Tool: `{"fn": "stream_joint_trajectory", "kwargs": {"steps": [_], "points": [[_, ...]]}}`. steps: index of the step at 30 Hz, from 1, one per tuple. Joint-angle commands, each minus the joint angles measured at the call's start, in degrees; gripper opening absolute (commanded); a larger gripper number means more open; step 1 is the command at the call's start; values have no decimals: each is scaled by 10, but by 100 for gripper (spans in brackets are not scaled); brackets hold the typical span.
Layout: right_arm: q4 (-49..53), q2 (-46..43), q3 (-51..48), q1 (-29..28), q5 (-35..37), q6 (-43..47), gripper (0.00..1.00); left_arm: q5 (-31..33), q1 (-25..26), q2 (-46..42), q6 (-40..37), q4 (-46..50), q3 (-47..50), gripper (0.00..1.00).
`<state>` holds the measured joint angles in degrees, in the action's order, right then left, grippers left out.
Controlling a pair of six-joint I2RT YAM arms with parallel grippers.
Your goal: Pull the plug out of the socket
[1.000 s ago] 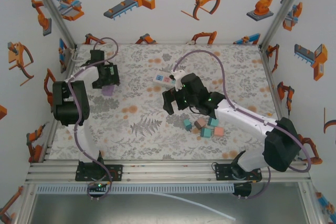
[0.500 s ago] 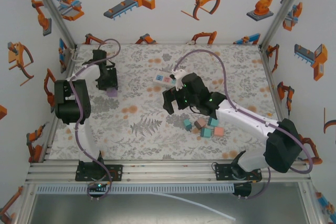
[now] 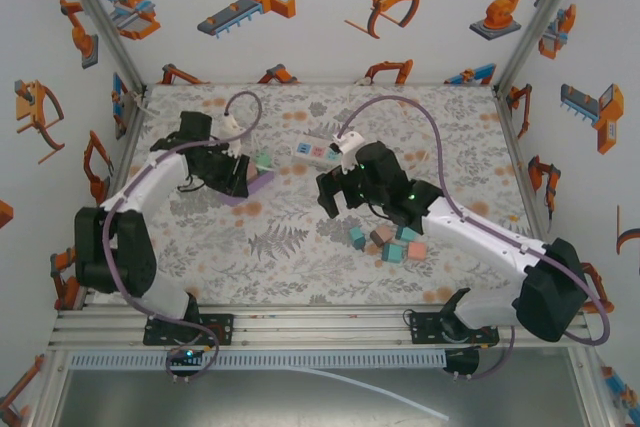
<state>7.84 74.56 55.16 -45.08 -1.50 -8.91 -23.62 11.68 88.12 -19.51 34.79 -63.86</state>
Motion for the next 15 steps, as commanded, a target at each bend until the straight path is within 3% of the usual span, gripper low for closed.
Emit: {"fn": "stream_joint_trajectory", "kwargs": {"steps": [1, 8, 15], "points": [[-24, -17, -10, 2, 18, 16, 99, -111, 9, -30, -145, 25, 24, 48], [-29, -35, -24, 3, 30, 17, 99, -149, 58, -3, -263, 83, 29, 47], [-37, -6, -27, 17, 32, -12, 99, -89, 140, 54, -332, 59, 20, 51]]}}
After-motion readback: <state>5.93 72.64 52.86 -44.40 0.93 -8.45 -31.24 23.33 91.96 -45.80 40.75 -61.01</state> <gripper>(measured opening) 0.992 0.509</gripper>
